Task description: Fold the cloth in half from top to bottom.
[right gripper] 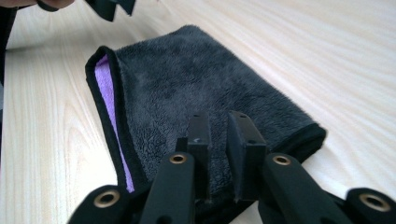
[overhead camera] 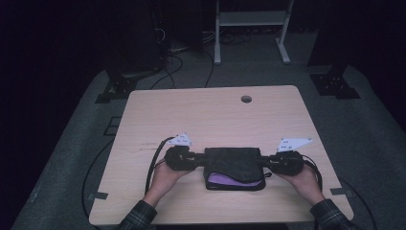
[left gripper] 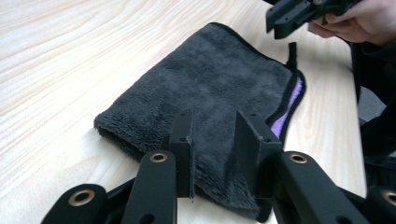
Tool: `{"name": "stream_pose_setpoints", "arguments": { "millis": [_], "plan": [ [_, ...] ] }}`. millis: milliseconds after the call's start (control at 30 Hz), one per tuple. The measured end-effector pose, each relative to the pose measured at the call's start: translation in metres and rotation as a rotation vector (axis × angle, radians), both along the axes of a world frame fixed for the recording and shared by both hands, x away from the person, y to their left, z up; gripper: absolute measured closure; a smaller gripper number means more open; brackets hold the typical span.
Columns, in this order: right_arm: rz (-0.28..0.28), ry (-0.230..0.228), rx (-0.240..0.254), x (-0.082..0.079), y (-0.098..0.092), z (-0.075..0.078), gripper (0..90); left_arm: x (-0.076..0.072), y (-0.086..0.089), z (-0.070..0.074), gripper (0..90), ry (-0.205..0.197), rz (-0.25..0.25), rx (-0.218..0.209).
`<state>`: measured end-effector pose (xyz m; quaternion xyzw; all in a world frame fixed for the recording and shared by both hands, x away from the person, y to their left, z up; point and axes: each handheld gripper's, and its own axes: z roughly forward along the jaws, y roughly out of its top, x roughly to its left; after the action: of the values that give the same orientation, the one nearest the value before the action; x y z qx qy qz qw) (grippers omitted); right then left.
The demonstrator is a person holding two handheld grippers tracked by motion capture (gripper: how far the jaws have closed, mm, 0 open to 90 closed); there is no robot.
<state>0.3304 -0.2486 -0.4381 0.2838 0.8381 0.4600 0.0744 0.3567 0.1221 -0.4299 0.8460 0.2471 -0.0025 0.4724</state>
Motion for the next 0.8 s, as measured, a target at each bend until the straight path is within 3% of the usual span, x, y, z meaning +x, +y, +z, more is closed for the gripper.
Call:
{"name": "stream_pose_setpoints", "arguments": {
  "millis": [200, 433, 533, 700, 800],
  "plan": [
    [0.052, 0.04, -0.037, -0.003, 0.008, -0.009, 80.8, -0.007, -0.016, -0.013, 68.9, 0.034, -0.055, 0.035],
    [0.11, 0.079, -0.102, -0.018, 0.013, -0.02, 82.8, -0.022, -0.016, -0.029, 68.9, 0.077, -0.09, 0.119],
    [0.12, 0.077, -0.147, -0.023, 0.015, -0.025, 84.3, -0.026, -0.018, -0.033, 69.3, 0.073, -0.099, 0.15],
    [0.121, 0.069, -0.176, -0.027, 0.018, -0.027, 84.2, -0.029, -0.018, -0.032, 66.1, 0.063, -0.098, 0.148],
    [0.103, 0.06, -0.154, -0.026, 0.016, -0.024, 72.2, -0.032, -0.017, -0.029, 55.7, 0.051, -0.092, 0.136]
  ]
}}
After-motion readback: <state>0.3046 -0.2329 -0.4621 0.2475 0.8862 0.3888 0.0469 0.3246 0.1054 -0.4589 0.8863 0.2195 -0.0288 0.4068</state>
